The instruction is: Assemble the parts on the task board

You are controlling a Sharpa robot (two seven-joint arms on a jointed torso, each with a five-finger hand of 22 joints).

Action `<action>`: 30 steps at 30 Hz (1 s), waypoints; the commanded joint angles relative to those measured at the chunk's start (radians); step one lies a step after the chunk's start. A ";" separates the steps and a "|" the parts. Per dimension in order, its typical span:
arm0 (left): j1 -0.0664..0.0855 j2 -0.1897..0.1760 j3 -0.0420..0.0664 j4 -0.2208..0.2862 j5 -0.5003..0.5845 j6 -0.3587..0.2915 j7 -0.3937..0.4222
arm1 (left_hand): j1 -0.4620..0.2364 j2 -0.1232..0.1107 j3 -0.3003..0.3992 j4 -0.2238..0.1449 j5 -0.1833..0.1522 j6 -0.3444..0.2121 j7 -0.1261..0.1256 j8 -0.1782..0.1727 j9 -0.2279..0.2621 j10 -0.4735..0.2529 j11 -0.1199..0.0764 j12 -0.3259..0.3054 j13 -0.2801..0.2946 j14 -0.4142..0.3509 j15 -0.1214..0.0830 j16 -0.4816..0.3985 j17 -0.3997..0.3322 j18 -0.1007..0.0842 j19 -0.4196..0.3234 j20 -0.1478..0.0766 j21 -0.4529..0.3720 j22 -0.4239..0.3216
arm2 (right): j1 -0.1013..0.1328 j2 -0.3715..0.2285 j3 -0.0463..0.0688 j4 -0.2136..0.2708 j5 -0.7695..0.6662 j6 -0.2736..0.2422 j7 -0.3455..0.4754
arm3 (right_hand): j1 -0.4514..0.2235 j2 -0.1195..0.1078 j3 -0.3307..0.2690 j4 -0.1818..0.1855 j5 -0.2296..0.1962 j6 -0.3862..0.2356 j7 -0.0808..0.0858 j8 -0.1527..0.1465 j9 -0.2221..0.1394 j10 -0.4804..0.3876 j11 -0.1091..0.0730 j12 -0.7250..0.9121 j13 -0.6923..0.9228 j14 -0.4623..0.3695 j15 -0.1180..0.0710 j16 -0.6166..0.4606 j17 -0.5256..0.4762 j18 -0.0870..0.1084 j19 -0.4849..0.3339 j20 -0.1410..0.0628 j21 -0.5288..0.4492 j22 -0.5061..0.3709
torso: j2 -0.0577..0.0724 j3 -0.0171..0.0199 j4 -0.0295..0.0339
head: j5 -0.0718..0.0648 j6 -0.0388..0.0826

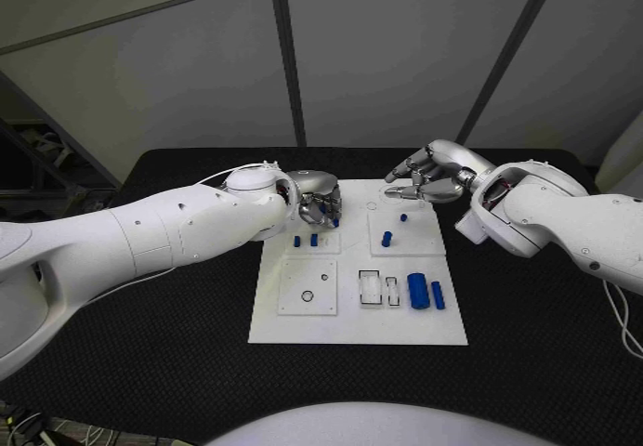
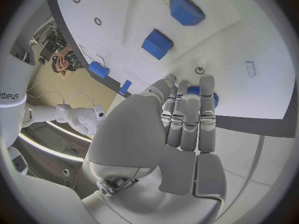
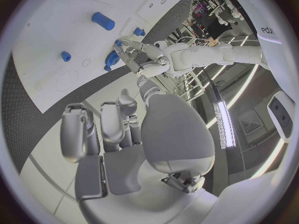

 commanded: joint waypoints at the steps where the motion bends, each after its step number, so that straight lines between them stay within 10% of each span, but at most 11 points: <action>1: -0.001 0.004 -0.001 -0.003 -0.008 0.033 -0.013 | -0.007 0.004 0.009 -0.001 0.001 0.007 0.003 0.003 -0.003 0.008 -0.001 0.001 -0.001 0.009 0.000 0.011 0.005 0.001 0.002 0.000 0.008 0.006 | 0.002 0.000 0.000 0.003 -0.002 -0.005 0.006 | 0.009 -0.001 0.003 0.001 0.004 0.006 -0.001 0.001 0.001 0.000 0.000 -0.002 0.001 0.007 -0.004 0.001 0.001 0.015 0.003 -0.003 -0.002 0.094 | -0.001 0.0003 0.0003 | -0.001 -0.002; 30: -0.001 0.017 -0.001 0.000 -0.008 0.063 -0.012 | -0.046 -0.036 0.052 -0.019 -0.012 -0.090 -0.001 -0.001 -0.066 -0.023 0.010 -0.004 -0.001 0.009 0.009 0.036 -0.023 0.002 -0.009 0.011 0.033 0.045 | 0.002 0.001 0.000 0.004 -0.002 0.000 0.003 | 0.009 0.000 0.003 0.001 0.004 0.007 -0.001 0.001 0.002 0.002 0.000 -0.002 0.001 0.008 -0.004 0.002 0.002 0.015 0.004 -0.003 -0.001 0.094 | -0.001 0.0002 -0.0003 | 0.000 -0.004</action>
